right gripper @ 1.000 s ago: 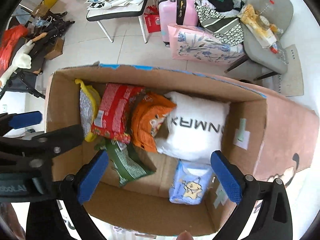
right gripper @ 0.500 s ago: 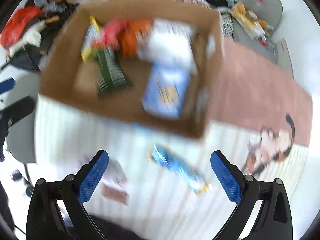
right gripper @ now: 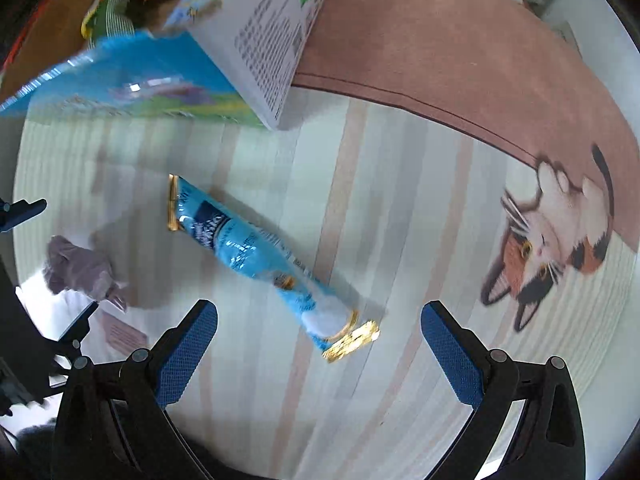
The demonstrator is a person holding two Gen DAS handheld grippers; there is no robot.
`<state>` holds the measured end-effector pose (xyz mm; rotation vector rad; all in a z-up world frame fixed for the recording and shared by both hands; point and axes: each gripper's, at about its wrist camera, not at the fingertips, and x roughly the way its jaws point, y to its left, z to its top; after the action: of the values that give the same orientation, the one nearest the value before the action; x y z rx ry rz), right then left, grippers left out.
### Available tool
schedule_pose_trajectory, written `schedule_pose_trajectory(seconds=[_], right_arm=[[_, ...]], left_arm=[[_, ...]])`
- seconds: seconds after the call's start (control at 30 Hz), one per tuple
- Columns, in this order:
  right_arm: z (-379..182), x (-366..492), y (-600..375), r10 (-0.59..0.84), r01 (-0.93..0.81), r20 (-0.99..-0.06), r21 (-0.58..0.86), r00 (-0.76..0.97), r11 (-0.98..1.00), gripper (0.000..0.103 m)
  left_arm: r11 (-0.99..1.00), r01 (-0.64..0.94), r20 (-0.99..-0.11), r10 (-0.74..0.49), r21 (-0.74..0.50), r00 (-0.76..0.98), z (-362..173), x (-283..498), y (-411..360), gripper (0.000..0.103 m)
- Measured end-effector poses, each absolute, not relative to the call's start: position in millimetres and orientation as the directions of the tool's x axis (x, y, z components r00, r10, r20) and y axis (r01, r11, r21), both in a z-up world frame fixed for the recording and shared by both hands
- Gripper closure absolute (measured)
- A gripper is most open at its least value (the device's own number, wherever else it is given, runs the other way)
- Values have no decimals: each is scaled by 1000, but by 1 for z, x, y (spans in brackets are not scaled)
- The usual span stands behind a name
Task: Organize soft objects
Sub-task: 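Grasp the blue tube snack with the right tool while the left tool grasps the lilac towel, then drop the tube and towel into the box and open both tools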
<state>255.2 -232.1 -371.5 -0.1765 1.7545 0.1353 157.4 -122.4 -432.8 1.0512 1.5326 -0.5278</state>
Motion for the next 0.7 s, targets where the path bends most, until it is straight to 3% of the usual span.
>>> schedule_pose_trajectory(seconds=[0.03,0.07,0.1,0.17,0.2,0.27,0.3,0.37,0.5,0.7], right_arm=[[-378,256,-230,-50,-210,-980,-9,-191,978,0],[-383,256,-228,-55,-226,-979,-10,-197,974,1],[-388,256,-225,-61,-242,-977,-10,-203,970,1],[-398,254,-221,-79,-267,-975,-21,-208,963,8],[-402,253,-221,-86,-274,-974,-26,-209,961,17],[-406,248,-222,-91,-257,-974,-35,-209,966,51],[-409,246,-224,-81,-238,-974,-29,-213,971,55],[-412,237,-231,-48,-173,-973,-8,-227,985,62],[-413,218,-244,67,-21,-956,76,-286,997,77],[-419,196,-252,226,125,-913,194,-341,973,76]], left_arm=[[487,844,-938,342,224,51,-437,156,-123,14],[493,841,-932,361,223,35,-443,156,-123,38],[534,822,-929,369,200,-14,-448,159,-120,53],[644,747,-941,328,163,-78,-444,171,-115,57],[700,699,-945,307,144,-113,-442,178,-110,58],[856,509,-944,236,89,-232,-440,194,-90,58],[907,418,-941,190,58,-281,-440,198,-80,58],[978,209,-930,64,-14,-362,-444,203,-57,58],[997,-10,-916,-78,-81,-393,-451,204,-33,58],[994,-39,-908,-106,-98,-405,-456,205,-33,57]])
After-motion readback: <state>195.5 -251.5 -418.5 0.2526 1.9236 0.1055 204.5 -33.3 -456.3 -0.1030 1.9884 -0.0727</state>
